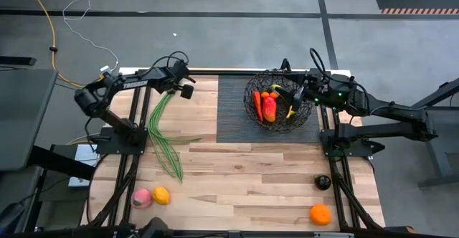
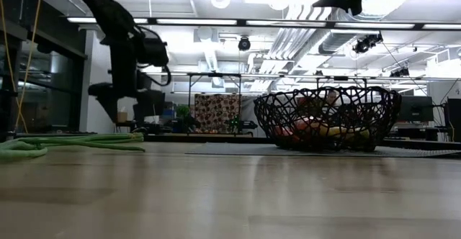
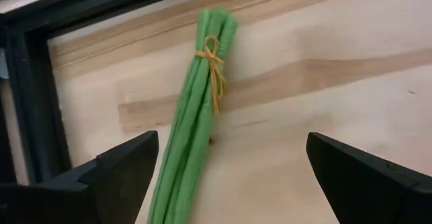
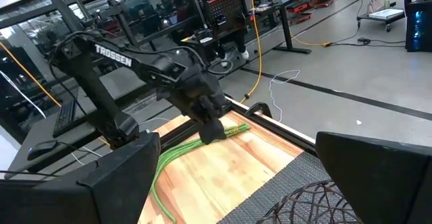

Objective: Build produce basket
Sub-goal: Put the green beans into the black basket

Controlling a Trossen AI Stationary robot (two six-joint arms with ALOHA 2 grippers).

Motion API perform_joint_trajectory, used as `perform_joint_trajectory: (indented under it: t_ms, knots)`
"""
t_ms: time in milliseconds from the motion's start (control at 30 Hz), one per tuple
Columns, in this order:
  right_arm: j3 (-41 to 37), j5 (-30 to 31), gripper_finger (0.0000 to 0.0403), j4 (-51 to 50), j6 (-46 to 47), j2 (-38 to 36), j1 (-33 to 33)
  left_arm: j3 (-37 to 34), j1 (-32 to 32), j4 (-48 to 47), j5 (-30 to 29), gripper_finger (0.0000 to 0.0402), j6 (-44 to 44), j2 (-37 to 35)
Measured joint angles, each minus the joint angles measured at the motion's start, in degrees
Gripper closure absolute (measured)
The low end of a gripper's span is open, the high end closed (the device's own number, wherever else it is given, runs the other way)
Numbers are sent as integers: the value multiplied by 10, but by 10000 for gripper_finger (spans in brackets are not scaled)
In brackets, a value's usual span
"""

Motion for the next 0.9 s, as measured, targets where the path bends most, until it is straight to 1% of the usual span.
perform_joint_trajectory:
  t_ms: [133,267,400,500,600,733,900]
  knots:
    - [0,0,15,-8,-3,0,0,1,19,13,0,37,0,29]
    - [0,0,15,-21,-3,0,0,14,19,18,-13,49,-21,44]
    - [0,0,15,-29,-1,0,0,19,15,27,-18,76,-31,57]
    - [0,0,15,-30,0,0,0,20,4,27,-53,99,-43,71]
    - [0,0,15,-30,0,0,0,19,0,20,-63,117,-69,86]
    - [0,0,15,-30,0,0,0,19,-9,17,-97,139,-97,103]
    - [0,0,15,-30,0,0,0,19,-18,18,-101,170,-123,118]
